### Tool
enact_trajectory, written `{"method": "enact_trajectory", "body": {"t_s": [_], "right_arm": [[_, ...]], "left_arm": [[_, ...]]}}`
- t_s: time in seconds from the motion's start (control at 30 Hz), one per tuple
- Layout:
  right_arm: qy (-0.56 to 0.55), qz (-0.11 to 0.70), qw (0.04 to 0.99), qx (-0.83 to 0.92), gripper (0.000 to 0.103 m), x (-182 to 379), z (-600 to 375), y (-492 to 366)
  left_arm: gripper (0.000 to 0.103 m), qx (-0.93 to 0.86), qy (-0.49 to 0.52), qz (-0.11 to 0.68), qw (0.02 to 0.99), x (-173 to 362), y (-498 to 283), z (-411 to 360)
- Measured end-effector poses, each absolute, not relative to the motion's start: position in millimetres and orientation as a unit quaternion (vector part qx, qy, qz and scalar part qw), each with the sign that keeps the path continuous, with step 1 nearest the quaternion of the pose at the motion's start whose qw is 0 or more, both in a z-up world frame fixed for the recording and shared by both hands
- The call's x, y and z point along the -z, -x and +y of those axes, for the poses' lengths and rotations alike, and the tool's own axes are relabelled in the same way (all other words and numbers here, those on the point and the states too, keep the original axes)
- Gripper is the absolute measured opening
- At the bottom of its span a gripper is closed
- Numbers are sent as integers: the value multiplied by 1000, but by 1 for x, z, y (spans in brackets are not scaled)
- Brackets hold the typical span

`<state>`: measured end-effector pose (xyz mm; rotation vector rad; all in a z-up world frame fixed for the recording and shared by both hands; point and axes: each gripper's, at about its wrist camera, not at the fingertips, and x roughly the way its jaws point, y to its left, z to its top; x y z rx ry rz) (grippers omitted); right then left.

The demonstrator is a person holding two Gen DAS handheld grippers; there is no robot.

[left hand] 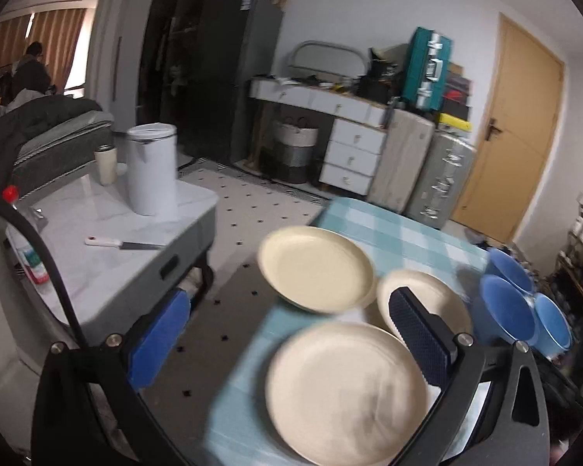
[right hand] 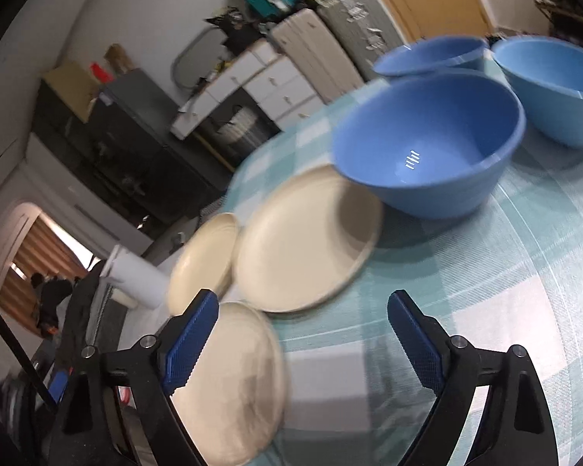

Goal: Organize plates and bowls

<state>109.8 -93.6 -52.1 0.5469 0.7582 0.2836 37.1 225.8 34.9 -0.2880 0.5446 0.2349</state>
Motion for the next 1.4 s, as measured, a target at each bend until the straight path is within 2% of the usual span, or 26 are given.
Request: {"method": "enact_trajectory", "body": {"t_s": [0.23, 0.4, 0.53, 0.6, 0.67, 0.7, 0.73, 1.03, 1.4], "right_arm": [[-143, 280, 914, -256, 91, -52, -22, -119], [-55, 274, 921, -273, 91, -81, 30, -191], [52, 334, 900, -274, 91, -57, 75, -264], [76, 417, 860, -285, 91, -31, 95, -304], [79, 505, 807, -294, 82, 3, 108, -340], [77, 535, 791, -287, 69, 15, 113, -354], [72, 559, 778, -278, 64, 28, 116, -367], [122, 575, 771, -245, 64, 76, 133, -402], [111, 590, 762, -242, 62, 101, 132, -413]], "left_arm": [[103, -127, 173, 344, 914, -27, -102, 285], [103, -136, 134, 393, 899, -7, -156, 285], [103, -105, 166, 443, 875, 19, -194, 295], [103, -101, 181, 462, 862, 32, -211, 300], [103, -89, 186, 488, 848, 46, -229, 301], [103, -85, 184, 496, 844, 52, -235, 299], [103, -83, 180, 502, 842, 55, -241, 300], [101, -67, 179, 513, 837, 77, -258, 308], [101, -64, 195, 527, 824, 87, -262, 320]]}}
